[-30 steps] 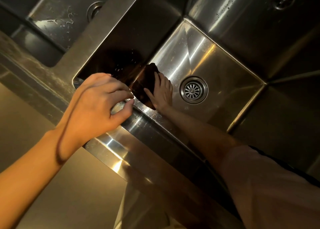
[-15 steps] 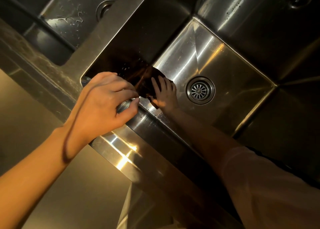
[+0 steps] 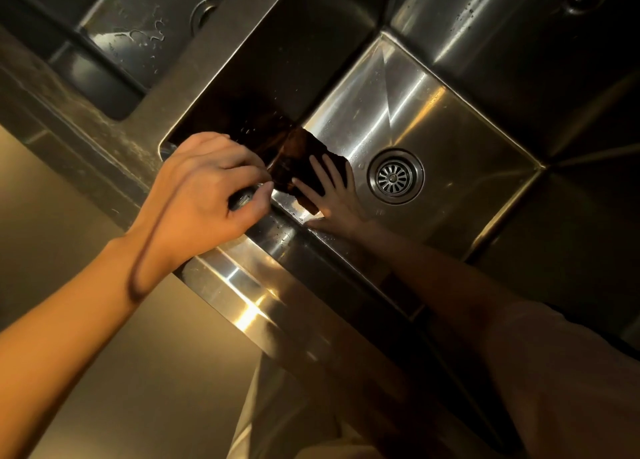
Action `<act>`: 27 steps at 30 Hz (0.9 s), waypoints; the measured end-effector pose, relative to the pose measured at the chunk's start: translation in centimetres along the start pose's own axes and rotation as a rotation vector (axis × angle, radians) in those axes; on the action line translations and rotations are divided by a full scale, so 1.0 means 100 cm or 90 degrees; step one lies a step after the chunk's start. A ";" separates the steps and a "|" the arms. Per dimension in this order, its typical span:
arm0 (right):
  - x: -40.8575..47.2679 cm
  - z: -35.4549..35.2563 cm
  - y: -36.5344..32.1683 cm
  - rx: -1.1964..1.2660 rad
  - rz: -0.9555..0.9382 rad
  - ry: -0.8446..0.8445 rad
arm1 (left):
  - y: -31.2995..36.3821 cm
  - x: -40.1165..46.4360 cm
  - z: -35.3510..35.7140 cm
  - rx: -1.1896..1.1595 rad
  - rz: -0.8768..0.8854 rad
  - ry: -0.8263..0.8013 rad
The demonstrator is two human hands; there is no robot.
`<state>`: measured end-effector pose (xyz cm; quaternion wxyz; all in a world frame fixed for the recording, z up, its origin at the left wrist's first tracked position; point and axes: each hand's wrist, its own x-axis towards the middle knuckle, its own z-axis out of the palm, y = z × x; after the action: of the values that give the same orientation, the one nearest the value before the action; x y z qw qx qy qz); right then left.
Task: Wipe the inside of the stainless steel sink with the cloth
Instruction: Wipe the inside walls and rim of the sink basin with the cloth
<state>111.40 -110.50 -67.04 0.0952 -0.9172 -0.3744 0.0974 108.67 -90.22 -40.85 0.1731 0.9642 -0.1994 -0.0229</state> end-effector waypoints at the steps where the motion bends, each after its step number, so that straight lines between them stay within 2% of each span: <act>1: -0.003 -0.001 0.005 -0.011 -0.027 -0.001 | 0.000 0.000 0.000 -0.001 0.000 0.000; 5: 0.000 -0.002 0.016 -0.098 -0.077 -0.017 | 0.000 0.000 0.000 -0.001 -0.008 0.005; 10: 0.020 -0.011 0.007 -0.134 -0.100 -0.027 | -0.001 -0.001 0.000 0.001 -0.012 0.006; 12: 0.024 -0.012 0.003 -0.073 -0.084 0.036 | -0.001 0.000 0.000 0.001 -0.012 0.005; 15: 0.021 -0.020 0.007 0.009 -0.052 0.190 | 0.000 0.000 0.001 0.000 -0.013 0.009; 17: 0.021 -0.030 0.012 0.179 0.005 0.198 | 0.000 0.000 0.001 -0.003 -0.015 0.011; 19: 0.022 -0.034 0.015 0.363 0.115 0.153 | 0.000 0.001 0.001 -0.003 -0.016 0.014; 20: 0.025 -0.034 0.017 0.408 0.181 0.153 | 0.000 0.001 0.000 -0.002 -0.016 0.015; 23: 0.036 -0.041 0.021 0.517 0.348 0.199 | 0.000 0.001 0.001 0.002 -0.016 0.016; 27: 0.051 -0.044 0.033 0.537 0.408 0.294 | -0.001 0.002 0.002 -0.001 -0.013 0.019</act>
<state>118.32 -109.65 -64.16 0.4976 -0.8650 0.0235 0.0596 108.83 -90.28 -41.01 0.1766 0.9664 -0.1866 -0.0105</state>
